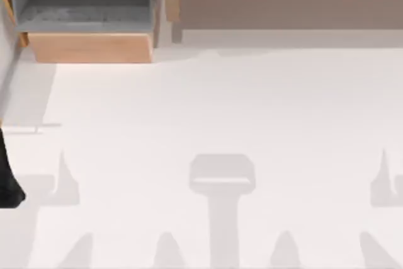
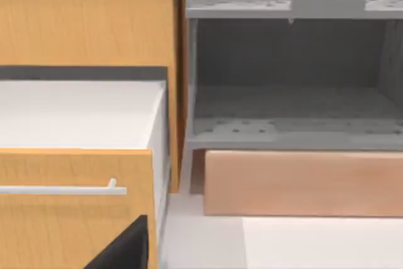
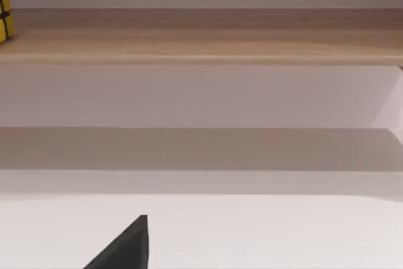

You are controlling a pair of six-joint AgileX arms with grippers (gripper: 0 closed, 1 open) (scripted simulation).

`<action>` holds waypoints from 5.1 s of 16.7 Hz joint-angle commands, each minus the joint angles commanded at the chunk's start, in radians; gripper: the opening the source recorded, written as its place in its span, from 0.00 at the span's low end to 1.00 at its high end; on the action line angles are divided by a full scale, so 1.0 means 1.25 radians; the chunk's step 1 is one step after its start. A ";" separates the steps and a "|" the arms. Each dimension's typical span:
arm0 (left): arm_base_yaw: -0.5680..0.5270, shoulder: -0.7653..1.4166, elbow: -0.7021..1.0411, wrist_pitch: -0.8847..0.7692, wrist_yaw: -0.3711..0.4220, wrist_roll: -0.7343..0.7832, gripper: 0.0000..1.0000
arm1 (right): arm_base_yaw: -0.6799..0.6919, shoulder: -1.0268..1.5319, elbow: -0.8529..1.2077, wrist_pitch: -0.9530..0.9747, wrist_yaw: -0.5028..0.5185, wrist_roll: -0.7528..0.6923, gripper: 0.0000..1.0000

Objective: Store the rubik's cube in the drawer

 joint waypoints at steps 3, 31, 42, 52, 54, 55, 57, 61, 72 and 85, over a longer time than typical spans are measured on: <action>-0.005 0.008 0.008 0.007 -0.002 -0.001 1.00 | 0.000 0.000 0.000 0.000 0.000 0.000 1.00; -0.647 1.864 1.231 0.640 -0.605 0.014 1.00 | 0.000 0.000 0.000 0.000 0.000 0.000 1.00; -0.622 1.926 1.340 0.594 -0.583 0.011 1.00 | 0.000 0.000 0.000 0.000 0.000 0.000 1.00; -0.587 1.998 1.476 0.528 -0.548 0.010 1.00 | 0.000 0.000 0.000 0.000 0.000 0.000 1.00; -0.587 1.998 1.476 0.528 -0.548 0.010 0.85 | 0.000 0.000 0.000 0.000 0.000 0.000 1.00; -0.587 1.998 1.476 0.528 -0.548 0.010 0.77 | 0.000 0.000 0.000 0.000 0.000 0.000 1.00; -0.587 1.998 1.476 0.528 -0.548 0.010 0.62 | 0.000 0.000 0.000 0.000 0.000 0.000 1.00; -0.587 1.998 1.476 0.528 -0.548 0.010 0.32 | 0.000 0.000 0.000 0.000 0.000 0.000 1.00; -0.587 1.998 1.476 0.528 -0.548 0.010 0.00 | 0.000 0.000 0.000 0.000 0.000 0.000 1.00; -0.610 1.922 1.406 0.525 -0.568 0.012 0.00 | 0.000 0.000 0.000 0.000 0.000 0.000 1.00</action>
